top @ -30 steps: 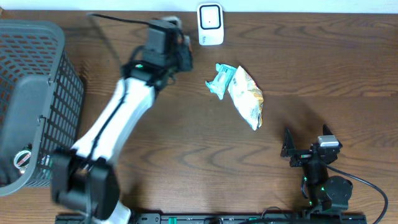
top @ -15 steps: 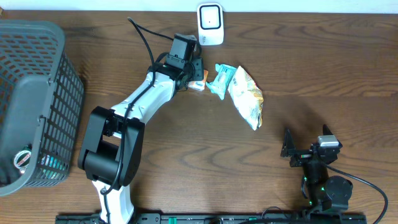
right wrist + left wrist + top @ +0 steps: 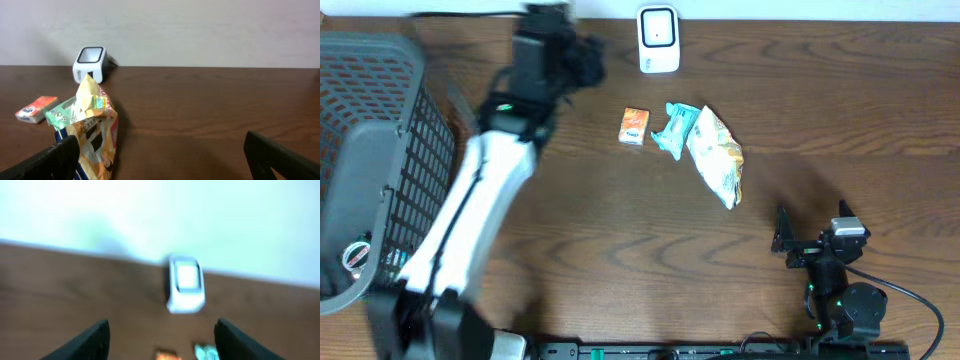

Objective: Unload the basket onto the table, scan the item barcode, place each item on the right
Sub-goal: 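Hold the orange box at the scanner, then place it on the table, then reach into the basket and grasp the small green Kleenex pack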

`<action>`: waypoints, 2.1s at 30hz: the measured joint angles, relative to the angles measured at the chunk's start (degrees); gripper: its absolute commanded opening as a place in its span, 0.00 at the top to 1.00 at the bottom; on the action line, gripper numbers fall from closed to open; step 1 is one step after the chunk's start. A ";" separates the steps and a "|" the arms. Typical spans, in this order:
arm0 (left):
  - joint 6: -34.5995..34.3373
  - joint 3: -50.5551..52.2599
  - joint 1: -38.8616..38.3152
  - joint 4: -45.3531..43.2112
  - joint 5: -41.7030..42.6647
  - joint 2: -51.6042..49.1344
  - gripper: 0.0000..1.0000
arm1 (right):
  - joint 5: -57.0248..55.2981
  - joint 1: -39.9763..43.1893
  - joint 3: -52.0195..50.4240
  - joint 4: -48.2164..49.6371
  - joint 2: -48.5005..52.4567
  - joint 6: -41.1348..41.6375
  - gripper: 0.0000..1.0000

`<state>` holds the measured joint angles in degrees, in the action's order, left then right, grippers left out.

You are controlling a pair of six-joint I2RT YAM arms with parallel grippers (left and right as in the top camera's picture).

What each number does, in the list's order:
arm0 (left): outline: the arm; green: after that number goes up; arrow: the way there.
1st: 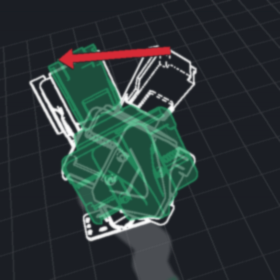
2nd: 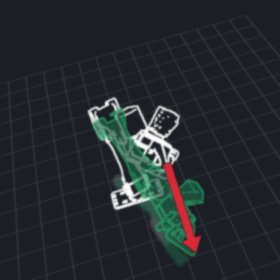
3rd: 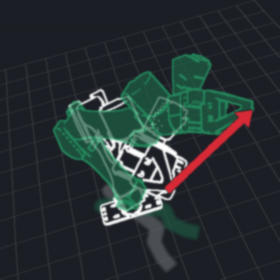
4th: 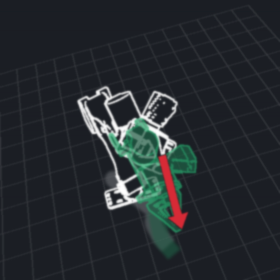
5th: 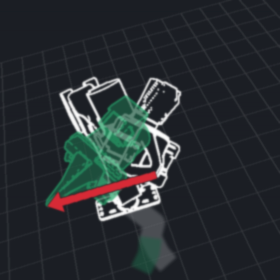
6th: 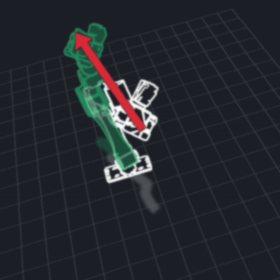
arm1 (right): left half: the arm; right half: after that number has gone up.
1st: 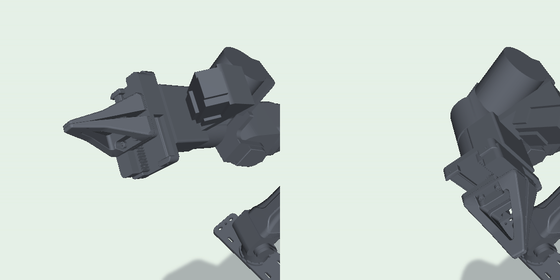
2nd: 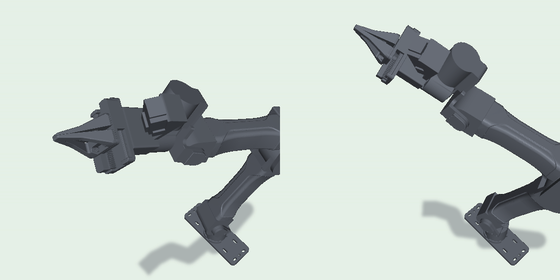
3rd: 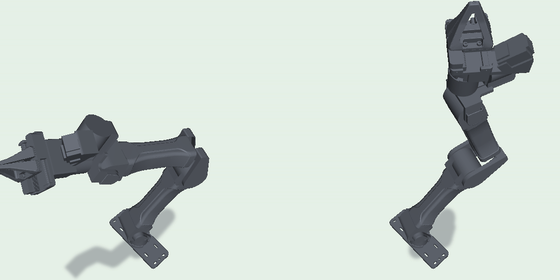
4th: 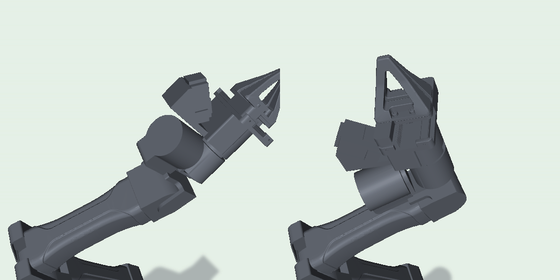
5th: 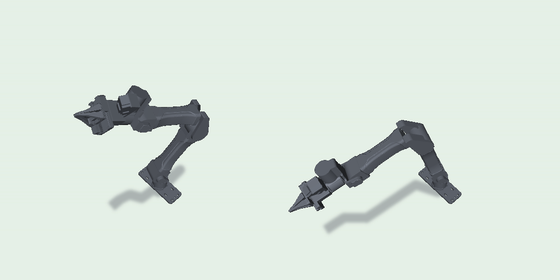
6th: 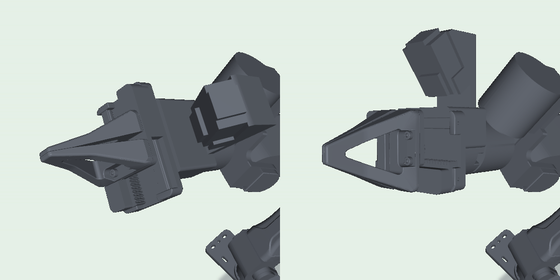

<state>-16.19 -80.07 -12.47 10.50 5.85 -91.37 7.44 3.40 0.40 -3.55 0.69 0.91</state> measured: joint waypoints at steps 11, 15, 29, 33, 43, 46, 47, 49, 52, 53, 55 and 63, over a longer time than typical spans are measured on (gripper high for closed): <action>1.25 -0.09 32.48 13.22 -0.28 14.51 0.31 | 0.00 0.00 0.00 0.00 -0.02 0.02 0.01; 0.52 -0.09 44.57 19.08 -0.42 14.19 0.31 | 0.00 0.00 0.00 0.00 0.00 0.02 0.01; 0.13 -0.15 57.68 41.48 -0.42 1.84 0.31 | 0.00 0.00 0.00 0.00 0.00 0.02 0.01; 0.15 -0.13 57.68 47.01 -0.39 -2.62 0.31 | 0.00 0.00 0.00 0.00 -0.02 0.02 0.01; 0.15 -0.13 57.68 54.69 -0.39 -14.16 0.31 | 0.00 0.00 0.00 0.00 -0.02 0.02 0.01; 0.15 0.07 57.68 55.58 -0.42 -15.30 0.31 | 0.00 0.00 0.00 0.00 -0.02 0.02 0.01; 0.15 0.37 57.68 55.49 -0.46 -15.39 0.31 | 0.00 0.00 0.00 0.00 -0.02 0.00 0.01; 0.17 1.27 57.68 55.49 -0.94 -15.39 0.31 | 0.00 0.00 0.00 0.00 -0.02 0.02 0.01; 0.17 2.71 57.68 55.12 -2.40 -15.47 0.31 | 0.02 0.00 0.00 -0.02 0.00 0.02 0.01; 0.15 3.06 57.68 55.10 -2.86 -15.47 0.31 | 0.00 0.00 0.00 0.00 -0.02 0.02 0.01; 0.17 3.58 57.68 55.06 -3.34 -15.47 0.31 | 0.00 0.00 0.00 0.00 -0.02 0.00 0.01; 0.17 3.80 57.68 54.23 -4.48 -15.47 0.32 | 0.00 0.00 0.00 0.00 -0.02 0.00 0.01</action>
<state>-16.01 -76.27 45.21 64.73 1.37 -106.85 7.44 3.40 0.40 -3.55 0.67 0.91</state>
